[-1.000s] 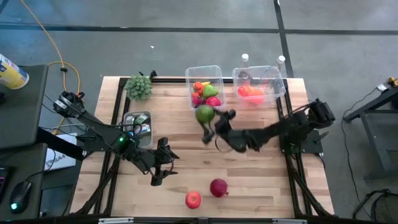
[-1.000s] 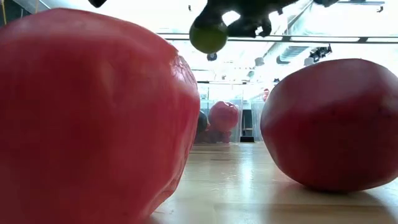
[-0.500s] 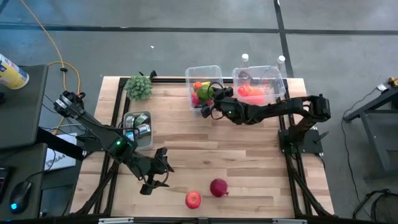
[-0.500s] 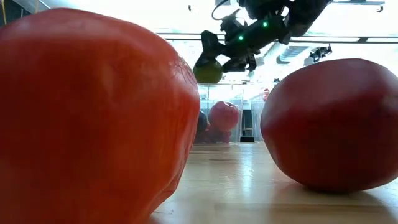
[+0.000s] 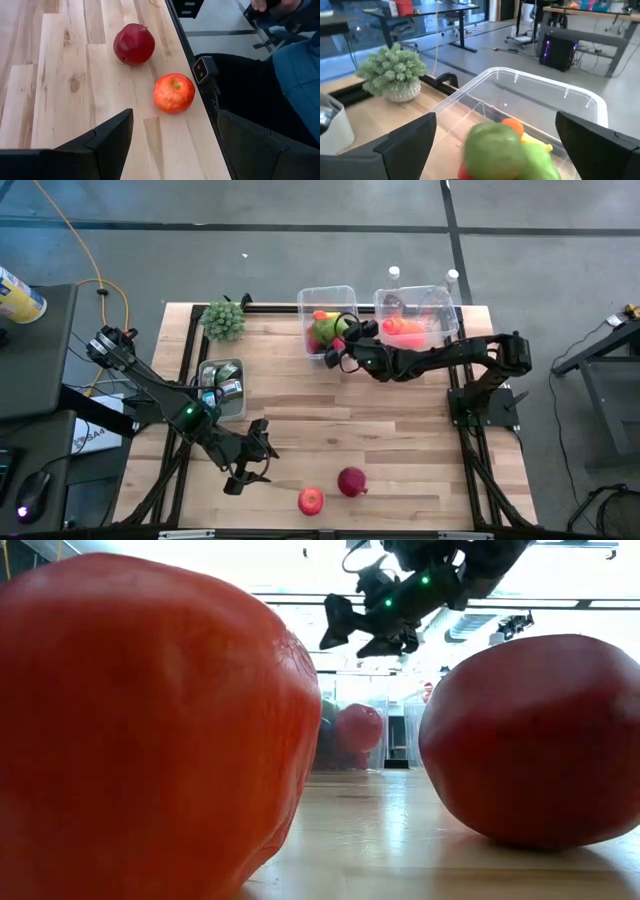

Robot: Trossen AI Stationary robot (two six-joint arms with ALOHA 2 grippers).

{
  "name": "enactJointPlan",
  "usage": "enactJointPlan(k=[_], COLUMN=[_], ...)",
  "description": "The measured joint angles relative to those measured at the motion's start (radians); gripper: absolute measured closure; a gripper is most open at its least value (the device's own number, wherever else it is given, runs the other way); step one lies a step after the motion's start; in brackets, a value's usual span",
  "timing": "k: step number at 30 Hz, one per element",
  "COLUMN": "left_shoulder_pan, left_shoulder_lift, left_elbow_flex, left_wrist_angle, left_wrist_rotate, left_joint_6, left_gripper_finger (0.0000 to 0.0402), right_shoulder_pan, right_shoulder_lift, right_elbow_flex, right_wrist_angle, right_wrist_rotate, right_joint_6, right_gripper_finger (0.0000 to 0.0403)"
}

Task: Pick & Place Food Item
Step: Put the red apple into the left transparent bin

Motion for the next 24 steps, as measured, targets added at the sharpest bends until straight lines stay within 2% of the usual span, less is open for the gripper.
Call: enactJointPlan(k=[4, 8, 10, 13, 17, 24], left_shoulder_pan=[0.007, 0.014, 0.014, 0.014, 0.014, 0.014], left_shoulder_lift=[0.000, 0.000, 0.000, 0.000, 0.000, 0.000], left_elbow_flex=[0.000, 0.000, 0.000, 0.000, 0.000, 0.000], left_wrist_angle=[0.000, -0.001, -0.001, -0.001, -0.001, -0.001], left_wrist_rotate=[0.000, 0.000, 0.000, 0.000, 0.000, -0.001], left_joint_6=[0.004, 0.038, 0.068, 0.100, 0.130, 0.133], left_gripper_finger=[0.0120, 0.0120, 0.0120, 0.0120, 0.0120, 0.0120], right_shoulder_pan=[0.031, 0.134, 0.207, 0.318, 0.472, 0.708], right_shoulder_lift=[-0.027, -0.074, -0.092, -0.147, -0.190, -0.190], right_elbow_flex=[0.000, 0.000, 0.000, 0.000, 0.000, 0.000], right_wrist_angle=[0.000, -0.063, -0.110, -0.180, -0.288, -0.301], right_wrist_rotate=[-0.004, -0.007, -0.008, -0.018, -0.102, -0.138], right_joint_6=[-0.143, -0.357, -0.346, -0.218, -0.123, -0.087], right_gripper_finger=[0.0008, 0.0009, 0.0009, 0.0009, 0.0009, 0.0009])
